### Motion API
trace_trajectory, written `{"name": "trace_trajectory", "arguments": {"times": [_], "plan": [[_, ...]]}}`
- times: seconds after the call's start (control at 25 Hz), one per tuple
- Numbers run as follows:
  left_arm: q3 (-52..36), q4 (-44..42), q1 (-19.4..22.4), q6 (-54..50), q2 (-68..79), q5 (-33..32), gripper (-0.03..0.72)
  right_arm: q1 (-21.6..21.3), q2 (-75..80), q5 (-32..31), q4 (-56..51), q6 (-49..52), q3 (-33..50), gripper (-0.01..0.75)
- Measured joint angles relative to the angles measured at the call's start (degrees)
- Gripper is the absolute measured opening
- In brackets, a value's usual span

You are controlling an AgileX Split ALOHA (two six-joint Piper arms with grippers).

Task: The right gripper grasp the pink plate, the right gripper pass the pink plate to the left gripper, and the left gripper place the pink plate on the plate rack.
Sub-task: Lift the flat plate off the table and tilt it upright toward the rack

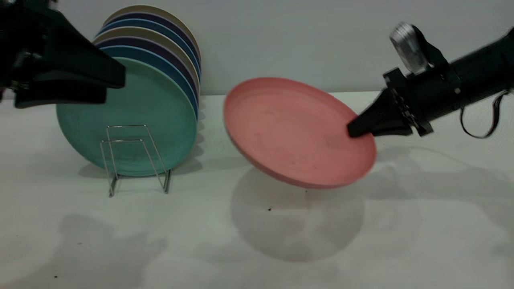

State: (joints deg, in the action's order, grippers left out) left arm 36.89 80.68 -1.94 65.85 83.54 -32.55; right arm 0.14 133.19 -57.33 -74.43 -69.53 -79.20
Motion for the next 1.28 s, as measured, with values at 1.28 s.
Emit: {"name": "trace_trajectory", "arguments": {"times": [1.28], "plan": [[0.1, 14.4, 0.0, 10.9, 11.1, -6.6, 0.402, 11.8, -2.7, -1.1, -3.1, -1.4, 0.0, 0.016]]}}
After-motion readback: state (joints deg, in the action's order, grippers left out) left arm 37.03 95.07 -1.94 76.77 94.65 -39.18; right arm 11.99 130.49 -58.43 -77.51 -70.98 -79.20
